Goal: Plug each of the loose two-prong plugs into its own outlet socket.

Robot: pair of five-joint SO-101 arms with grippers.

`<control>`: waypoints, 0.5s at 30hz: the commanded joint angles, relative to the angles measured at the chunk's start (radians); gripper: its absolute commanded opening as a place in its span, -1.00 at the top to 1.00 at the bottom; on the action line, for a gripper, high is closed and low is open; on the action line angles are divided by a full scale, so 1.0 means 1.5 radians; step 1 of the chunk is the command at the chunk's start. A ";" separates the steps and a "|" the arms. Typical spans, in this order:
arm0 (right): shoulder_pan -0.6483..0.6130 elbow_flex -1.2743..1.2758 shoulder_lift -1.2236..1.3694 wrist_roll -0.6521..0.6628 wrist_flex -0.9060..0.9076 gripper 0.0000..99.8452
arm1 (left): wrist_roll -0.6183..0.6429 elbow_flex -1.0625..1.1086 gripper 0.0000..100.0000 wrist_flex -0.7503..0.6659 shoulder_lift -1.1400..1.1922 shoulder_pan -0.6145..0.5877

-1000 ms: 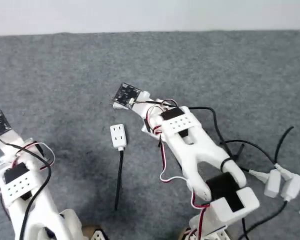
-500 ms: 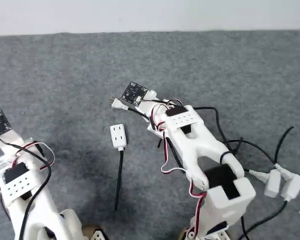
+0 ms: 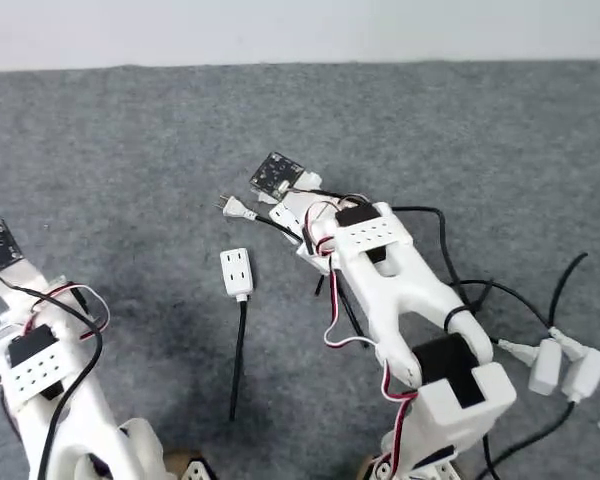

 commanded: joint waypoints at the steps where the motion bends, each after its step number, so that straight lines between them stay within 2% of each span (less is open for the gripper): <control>1: -0.019 -0.030 -0.022 -0.010 0.001 0.91 | -0.009 -0.032 0.87 -0.017 0.000 0.002; 5: -0.027 -0.047 0.024 -0.010 -0.017 0.91 | -0.036 -0.032 0.87 -0.017 0.001 0.002; 15: -0.011 -0.143 0.136 -0.010 -0.005 0.92 | -0.039 -0.032 0.87 -0.016 0.001 0.002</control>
